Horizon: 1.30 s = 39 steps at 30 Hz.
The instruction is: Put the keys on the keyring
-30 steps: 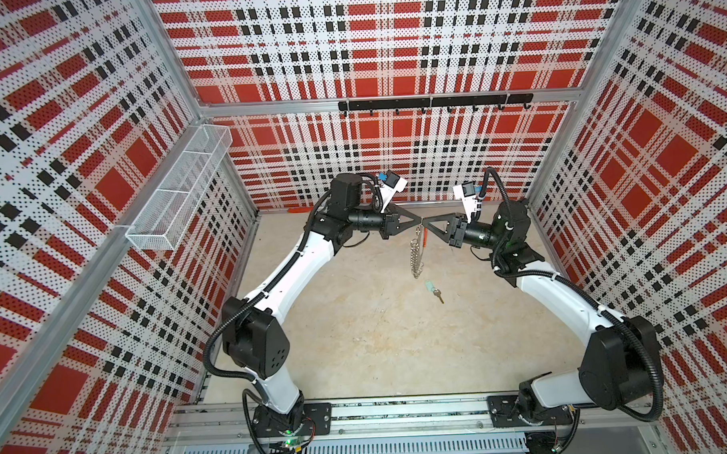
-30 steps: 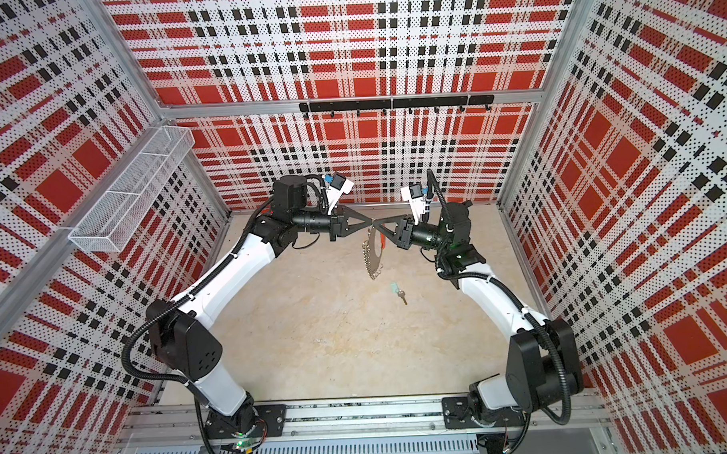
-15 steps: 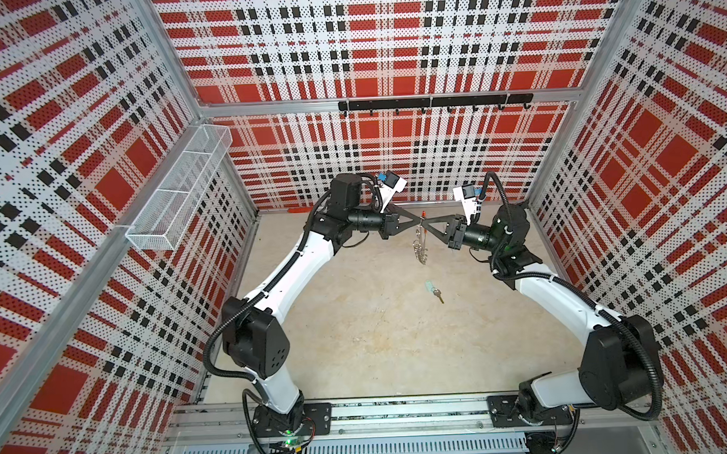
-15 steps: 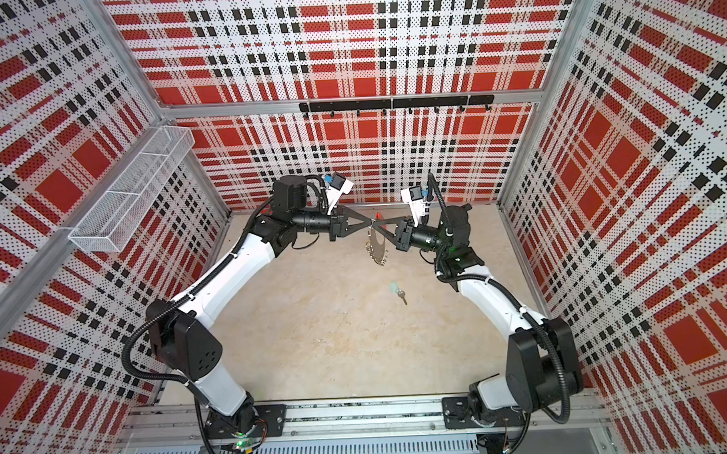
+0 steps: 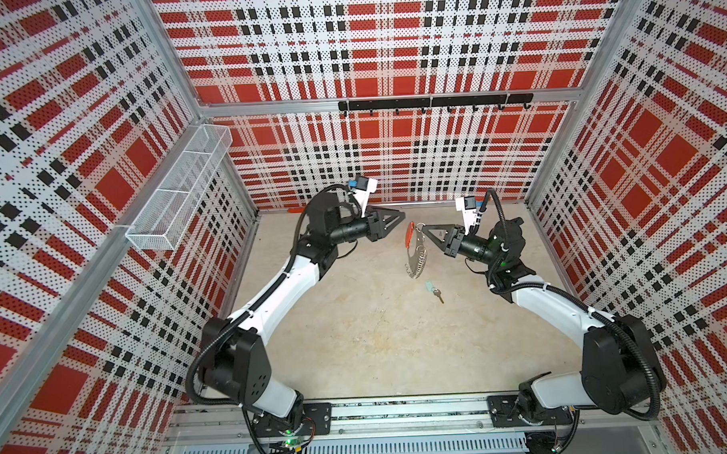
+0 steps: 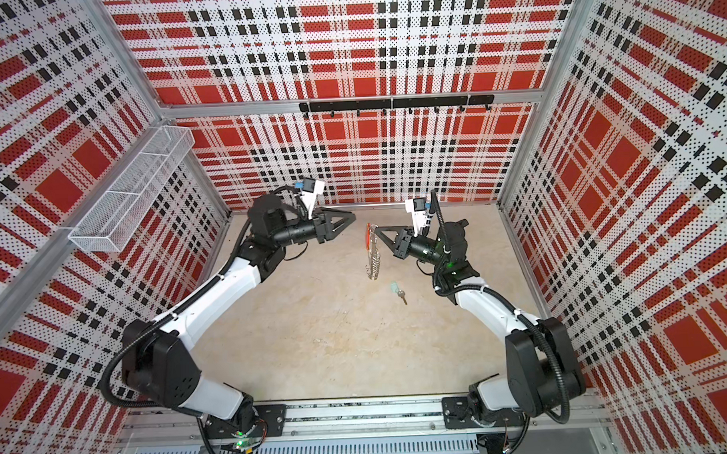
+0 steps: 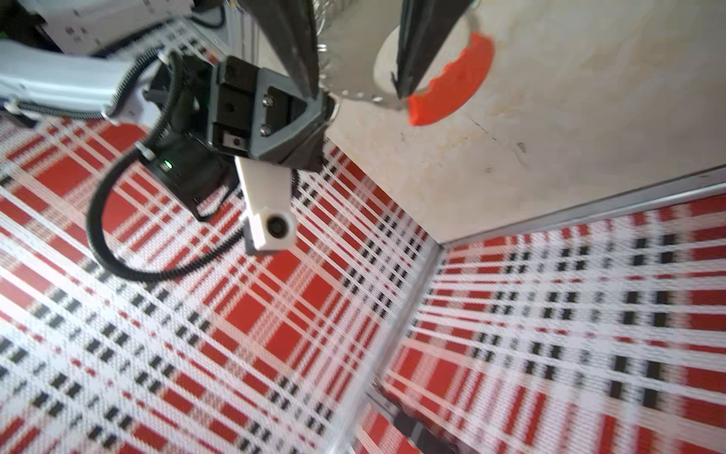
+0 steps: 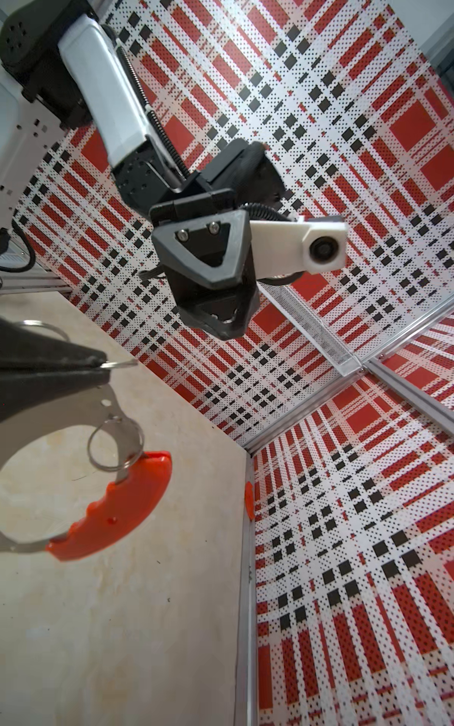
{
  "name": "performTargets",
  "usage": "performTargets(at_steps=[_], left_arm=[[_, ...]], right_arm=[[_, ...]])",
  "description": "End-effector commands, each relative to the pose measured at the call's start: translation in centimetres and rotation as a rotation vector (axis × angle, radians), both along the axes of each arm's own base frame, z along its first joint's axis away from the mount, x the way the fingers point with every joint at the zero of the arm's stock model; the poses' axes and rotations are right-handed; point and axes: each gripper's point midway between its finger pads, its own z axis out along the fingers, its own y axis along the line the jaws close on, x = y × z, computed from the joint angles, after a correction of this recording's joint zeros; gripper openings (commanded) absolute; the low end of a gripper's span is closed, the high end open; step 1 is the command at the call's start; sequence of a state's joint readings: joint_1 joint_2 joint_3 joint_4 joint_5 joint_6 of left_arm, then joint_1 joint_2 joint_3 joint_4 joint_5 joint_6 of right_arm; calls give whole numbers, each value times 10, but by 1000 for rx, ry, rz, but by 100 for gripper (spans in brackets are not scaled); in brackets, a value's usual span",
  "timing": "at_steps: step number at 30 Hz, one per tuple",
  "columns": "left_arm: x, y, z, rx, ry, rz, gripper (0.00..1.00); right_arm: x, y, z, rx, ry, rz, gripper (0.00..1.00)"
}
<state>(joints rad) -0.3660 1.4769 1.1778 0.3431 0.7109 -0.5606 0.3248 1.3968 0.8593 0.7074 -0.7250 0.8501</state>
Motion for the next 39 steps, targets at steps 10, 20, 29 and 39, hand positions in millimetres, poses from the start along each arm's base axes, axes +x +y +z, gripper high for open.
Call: performTargets(at_steps=[10, 20, 29, 39], left_arm=[[-31, -27, 24, -199, -114, 33, 34], [-61, -31, 46, -307, -203, -122, 36], [-66, -37, 42, -321, -195, -168, 30], [-66, -40, 39, -327, -191, -173, 32]], right_arm=[[-29, -14, 77, 334, -213, 53, 0], [-34, 3, 75, 348, -201, 89, 0], [-37, 20, 73, 344, -192, 133, 0], [-42, 27, 72, 333, -193, 165, 0]])
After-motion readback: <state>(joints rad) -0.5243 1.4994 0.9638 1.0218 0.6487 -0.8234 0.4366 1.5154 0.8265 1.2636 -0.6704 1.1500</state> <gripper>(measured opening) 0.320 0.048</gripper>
